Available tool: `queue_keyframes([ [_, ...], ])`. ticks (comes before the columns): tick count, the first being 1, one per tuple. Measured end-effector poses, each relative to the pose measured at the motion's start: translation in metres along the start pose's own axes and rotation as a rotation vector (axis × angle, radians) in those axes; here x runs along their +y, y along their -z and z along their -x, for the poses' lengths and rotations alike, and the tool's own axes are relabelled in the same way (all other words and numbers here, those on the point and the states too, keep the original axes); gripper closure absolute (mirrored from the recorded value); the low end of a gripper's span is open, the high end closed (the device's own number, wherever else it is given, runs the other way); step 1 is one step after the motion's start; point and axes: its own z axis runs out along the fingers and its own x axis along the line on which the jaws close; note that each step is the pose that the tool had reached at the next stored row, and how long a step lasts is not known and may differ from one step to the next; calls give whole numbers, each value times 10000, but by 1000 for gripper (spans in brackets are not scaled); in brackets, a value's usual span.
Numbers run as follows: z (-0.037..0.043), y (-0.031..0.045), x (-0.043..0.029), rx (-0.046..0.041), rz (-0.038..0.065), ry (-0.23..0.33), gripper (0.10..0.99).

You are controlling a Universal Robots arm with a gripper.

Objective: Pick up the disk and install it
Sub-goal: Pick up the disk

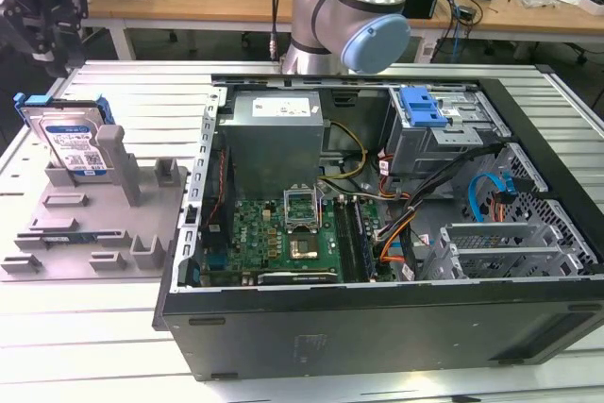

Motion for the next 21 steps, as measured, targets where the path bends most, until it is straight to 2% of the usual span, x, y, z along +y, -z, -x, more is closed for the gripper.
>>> queue_keyframes([
  [1,3,-3,1,-1,-24,103,604],
  [3,13,-20,2,-4,-164,468,604],
  [6,29,-37,5,7,-254,879,604],
  [8,47,-49,8,26,-280,1266,604],
  [12,48,-49,9,29,-280,1288,604],
  [16,44,-60,120,31,-280,1303,604],
  [19,112,-73,213,55,-284,1507,604],
  [21,119,-77,237,70,-287,1602,604],
])
